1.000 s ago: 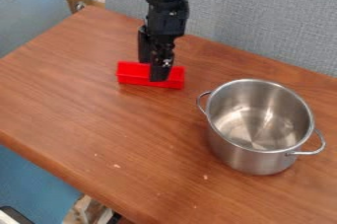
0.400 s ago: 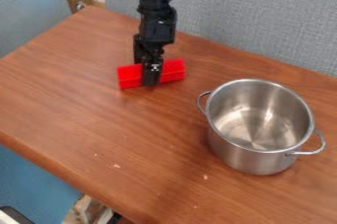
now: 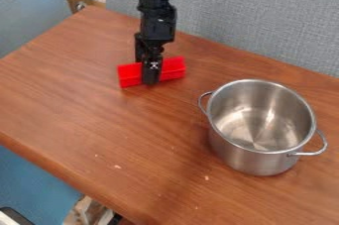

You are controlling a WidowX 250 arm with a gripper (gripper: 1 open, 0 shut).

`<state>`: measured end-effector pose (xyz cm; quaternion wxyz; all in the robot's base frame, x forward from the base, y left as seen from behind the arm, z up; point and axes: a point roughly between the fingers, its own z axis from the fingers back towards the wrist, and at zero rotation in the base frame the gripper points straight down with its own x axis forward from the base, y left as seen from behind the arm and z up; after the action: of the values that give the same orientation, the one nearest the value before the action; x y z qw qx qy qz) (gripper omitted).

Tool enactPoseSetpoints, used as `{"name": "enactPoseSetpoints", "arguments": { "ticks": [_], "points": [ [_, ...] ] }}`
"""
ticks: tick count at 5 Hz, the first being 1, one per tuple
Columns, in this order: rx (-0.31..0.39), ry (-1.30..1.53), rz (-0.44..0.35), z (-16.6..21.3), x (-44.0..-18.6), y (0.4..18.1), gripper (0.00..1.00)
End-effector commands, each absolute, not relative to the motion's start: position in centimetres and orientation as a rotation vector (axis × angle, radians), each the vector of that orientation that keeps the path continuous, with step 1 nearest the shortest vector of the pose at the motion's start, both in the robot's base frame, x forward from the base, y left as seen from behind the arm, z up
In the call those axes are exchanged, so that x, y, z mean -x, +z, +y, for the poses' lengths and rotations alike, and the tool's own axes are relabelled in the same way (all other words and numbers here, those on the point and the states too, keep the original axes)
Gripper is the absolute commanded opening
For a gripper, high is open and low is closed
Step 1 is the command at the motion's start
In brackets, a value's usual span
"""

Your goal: Put the red object in the metal pot

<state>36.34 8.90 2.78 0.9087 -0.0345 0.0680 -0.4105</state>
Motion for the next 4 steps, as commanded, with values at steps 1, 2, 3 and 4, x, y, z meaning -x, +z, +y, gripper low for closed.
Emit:
{"name": "enactPoseSetpoints", "arguments": {
  "ticks": [1,2,3,4],
  "points": [
    [0.054,-0.863,0.104,9.40,-36.90,3.84,1.00],
    [0.062,-0.879,0.107,9.16,-36.83,3.67,1.00],
    [0.071,-0.894,0.111,8.92,-36.77,3.50,1.00],
    [0.078,-0.909,0.115,8.65,-36.69,3.44,1.00]
  ]
}}
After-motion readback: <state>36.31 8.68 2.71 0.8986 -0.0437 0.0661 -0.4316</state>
